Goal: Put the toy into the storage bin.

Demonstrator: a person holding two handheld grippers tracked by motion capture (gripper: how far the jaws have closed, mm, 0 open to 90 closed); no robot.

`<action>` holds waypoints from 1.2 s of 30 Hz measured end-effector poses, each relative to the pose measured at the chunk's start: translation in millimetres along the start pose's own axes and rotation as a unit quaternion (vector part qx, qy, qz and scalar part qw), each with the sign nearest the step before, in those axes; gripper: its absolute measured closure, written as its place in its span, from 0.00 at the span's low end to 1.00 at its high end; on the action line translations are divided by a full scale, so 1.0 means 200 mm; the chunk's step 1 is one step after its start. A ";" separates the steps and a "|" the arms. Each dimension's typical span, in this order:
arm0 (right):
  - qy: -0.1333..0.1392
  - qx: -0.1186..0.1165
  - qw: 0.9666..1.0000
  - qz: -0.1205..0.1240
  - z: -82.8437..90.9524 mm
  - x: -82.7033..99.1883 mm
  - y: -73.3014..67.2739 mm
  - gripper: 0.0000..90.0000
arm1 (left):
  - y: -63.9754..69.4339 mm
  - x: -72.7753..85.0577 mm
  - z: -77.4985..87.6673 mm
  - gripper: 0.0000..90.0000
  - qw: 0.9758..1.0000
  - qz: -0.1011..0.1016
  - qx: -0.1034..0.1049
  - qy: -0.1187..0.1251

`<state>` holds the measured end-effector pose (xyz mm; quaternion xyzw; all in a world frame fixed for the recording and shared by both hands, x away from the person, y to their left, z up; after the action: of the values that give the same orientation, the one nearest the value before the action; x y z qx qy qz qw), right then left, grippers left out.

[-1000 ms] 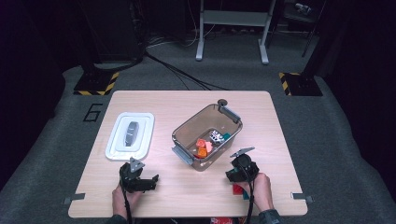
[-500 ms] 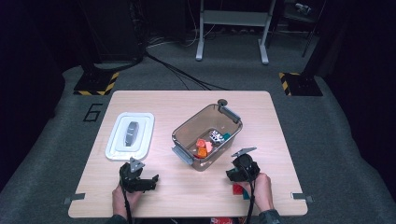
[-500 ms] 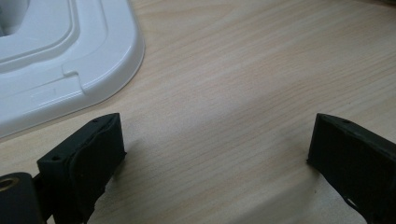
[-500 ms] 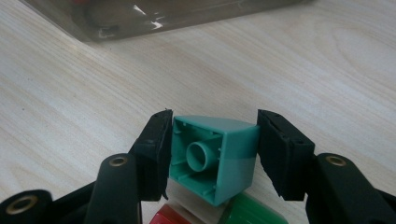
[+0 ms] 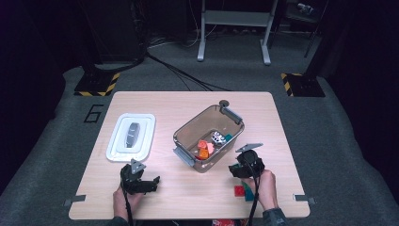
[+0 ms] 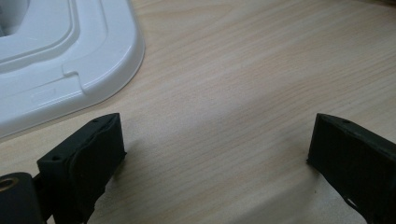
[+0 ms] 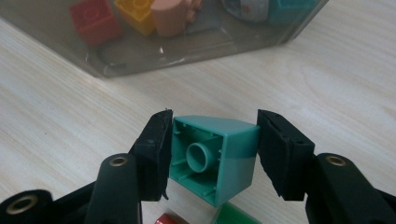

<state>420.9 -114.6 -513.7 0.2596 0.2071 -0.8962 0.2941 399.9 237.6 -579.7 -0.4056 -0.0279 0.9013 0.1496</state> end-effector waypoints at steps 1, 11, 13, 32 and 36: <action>0.001 0.001 1.000 0.001 0.01 -0.01 0.00 0.52 | 0.00 0.00 0.00 0.04 1.000 -0.001 -0.001 0.000; 0.016 0.010 1.000 0.009 0.08 -0.09 0.00 0.52 | 0.00 0.00 0.00 0.04 1.000 -0.001 -0.001 0.000; 0.018 0.010 1.000 0.009 0.08 -0.10 0.00 0.52 | 0.00 0.00 0.00 0.04 1.000 0.000 0.000 0.000; 0.040 0.023 0.999 0.029 0.20 -0.26 0.01 0.52 | 0.00 0.00 0.00 0.04 1.000 -0.001 0.000 0.000; 0.044 0.026 0.998 0.038 0.23 -0.32 0.00 0.53 | 0.00 0.00 0.00 0.04 1.000 0.000 0.000 0.000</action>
<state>449.0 -111.1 -440.6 0.3137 0.1869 -0.8772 0.3117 400.0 237.8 -579.7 -0.4054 -0.0278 0.9013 0.1501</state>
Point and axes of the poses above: each handheld gripper's, and its own axes: z roughly backward along the jaws, x roughly out of its underside, y roughly to its right, the point moved 7 cm from there along -z, roughly forward along the jaws, and after that the axes turned 14 degrees about -x, right-handed, at the moved point
